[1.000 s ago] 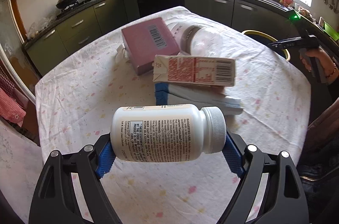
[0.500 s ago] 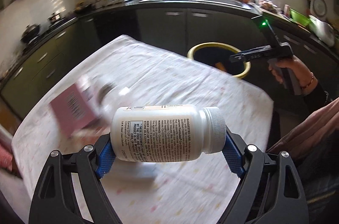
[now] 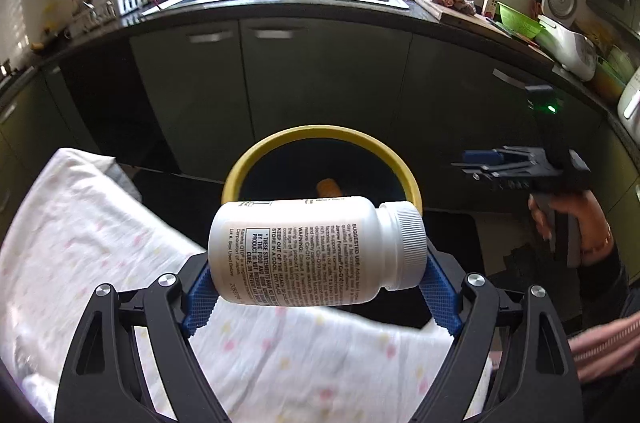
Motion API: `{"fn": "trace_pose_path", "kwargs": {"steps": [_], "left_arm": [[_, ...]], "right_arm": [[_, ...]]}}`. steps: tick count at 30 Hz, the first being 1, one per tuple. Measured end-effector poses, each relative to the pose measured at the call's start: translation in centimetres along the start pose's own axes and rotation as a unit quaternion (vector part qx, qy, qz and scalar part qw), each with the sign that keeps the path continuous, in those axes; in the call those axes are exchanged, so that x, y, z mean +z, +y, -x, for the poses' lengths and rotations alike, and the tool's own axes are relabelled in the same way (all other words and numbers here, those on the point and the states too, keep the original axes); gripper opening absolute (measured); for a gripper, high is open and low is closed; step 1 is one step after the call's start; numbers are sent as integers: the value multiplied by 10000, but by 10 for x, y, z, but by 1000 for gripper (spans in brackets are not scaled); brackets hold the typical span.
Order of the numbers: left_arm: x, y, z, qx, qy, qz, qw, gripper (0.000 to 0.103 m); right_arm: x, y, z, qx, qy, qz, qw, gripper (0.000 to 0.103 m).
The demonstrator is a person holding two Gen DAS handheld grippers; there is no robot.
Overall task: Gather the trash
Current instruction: 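Carry the pill bottle over the bin and open the left tool, then move the right tool to the clear water bottle and grasp it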
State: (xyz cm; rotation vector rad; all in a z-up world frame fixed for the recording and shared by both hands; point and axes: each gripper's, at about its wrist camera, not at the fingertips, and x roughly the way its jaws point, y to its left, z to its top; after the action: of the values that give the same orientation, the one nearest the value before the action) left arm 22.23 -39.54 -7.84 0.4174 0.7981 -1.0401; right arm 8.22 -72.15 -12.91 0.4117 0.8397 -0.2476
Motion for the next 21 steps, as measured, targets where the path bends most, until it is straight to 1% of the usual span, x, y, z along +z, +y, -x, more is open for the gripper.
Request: {"fn": "trace_pose_path", "kwargs": {"steps": [4, 6, 9, 11, 13, 15, 17, 19, 21], "left_arm": [[23, -1, -52, -84, 205, 23, 9998, 84], [27, 1, -70, -76, 298, 69, 9995, 84], [32, 4, -92, -81, 424, 176, 9989, 85], [34, 4, -97, -56, 434, 270, 9987, 89], [33, 5, -90, -48, 375, 370, 9986, 90], [27, 7, -73, -16, 284, 421, 9987, 90], [22, 6, -50, -3, 84, 494, 9987, 94], [10, 6, -17, 29, -193, 614, 9979, 98], [-2, 8, 12, 53, -392, 743, 9965, 98]], "right_arm": [[-3, -21, -4, -15, 22, -235, 9997, 65], [-3, -26, -7, -15, 29, -284, 9996, 65], [-7, -31, -8, -6, 44, -332, 9994, 66], [-8, -36, -7, 0, 66, -345, 9994, 67], [-9, -37, -8, 6, 71, -345, 9994, 67], [-8, -33, -8, 16, 55, -329, 9994, 67], [-7, -32, -5, 39, 17, -314, 9995, 67], [-5, -26, -1, 70, -53, -273, 9996, 68], [-3, -20, 2, 92, -100, -211, 9997, 68]]}}
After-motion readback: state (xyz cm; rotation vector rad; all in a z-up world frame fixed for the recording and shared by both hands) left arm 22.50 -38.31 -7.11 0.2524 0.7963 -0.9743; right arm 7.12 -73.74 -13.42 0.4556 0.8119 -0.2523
